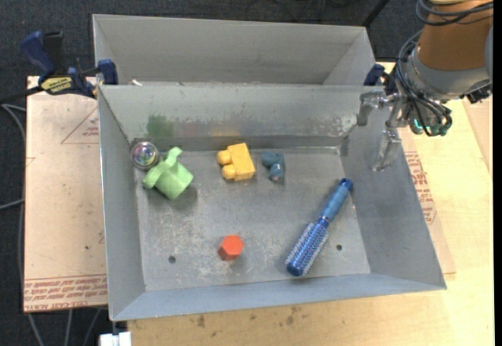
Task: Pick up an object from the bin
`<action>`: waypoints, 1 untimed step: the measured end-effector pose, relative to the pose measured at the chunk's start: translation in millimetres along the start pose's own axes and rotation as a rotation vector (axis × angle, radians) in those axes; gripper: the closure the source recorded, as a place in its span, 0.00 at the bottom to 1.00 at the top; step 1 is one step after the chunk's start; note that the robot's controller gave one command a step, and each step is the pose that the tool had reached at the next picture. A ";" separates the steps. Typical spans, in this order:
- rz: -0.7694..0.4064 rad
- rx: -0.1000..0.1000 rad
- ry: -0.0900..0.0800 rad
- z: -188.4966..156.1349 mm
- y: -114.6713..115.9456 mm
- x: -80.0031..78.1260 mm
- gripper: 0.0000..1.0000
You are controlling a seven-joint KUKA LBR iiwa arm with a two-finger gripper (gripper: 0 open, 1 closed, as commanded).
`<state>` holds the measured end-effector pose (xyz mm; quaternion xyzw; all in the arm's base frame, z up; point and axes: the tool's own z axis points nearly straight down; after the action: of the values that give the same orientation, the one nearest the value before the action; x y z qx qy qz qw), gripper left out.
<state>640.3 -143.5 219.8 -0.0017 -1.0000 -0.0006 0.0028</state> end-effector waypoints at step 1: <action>0.023 -0.003 0.004 107.1 62.9 57.8 0.00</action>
Offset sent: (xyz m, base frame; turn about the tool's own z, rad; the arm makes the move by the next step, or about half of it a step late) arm -0.0553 0.0592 -0.1013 0.0281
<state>582.1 -80.4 113.1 -0.0134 -0.9999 -0.0022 0.0048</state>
